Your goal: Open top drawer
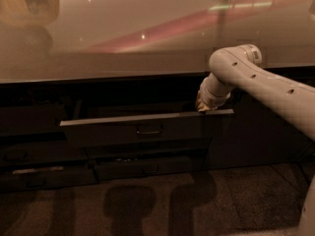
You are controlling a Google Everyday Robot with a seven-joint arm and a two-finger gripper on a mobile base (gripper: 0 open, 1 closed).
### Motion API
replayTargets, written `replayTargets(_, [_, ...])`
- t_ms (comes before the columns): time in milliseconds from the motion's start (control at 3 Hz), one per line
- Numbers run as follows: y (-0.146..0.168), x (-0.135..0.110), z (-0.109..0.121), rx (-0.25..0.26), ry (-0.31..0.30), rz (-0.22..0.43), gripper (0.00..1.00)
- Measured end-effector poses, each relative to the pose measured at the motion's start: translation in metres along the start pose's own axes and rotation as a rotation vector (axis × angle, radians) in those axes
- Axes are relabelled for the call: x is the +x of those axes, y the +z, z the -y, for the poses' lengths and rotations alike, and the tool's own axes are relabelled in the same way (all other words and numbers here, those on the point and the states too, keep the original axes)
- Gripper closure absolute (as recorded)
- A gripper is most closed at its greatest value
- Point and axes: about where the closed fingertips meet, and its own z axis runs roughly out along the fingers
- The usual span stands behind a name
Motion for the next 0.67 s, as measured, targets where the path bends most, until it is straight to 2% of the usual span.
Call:
replayTargets(333, [0.007,0.006,-0.004,-0.017,0.008,0.006,1.0])
replayTargets(667, [0.015,-0.004,-0.018,-0.04,-0.026,0.065,1.0])
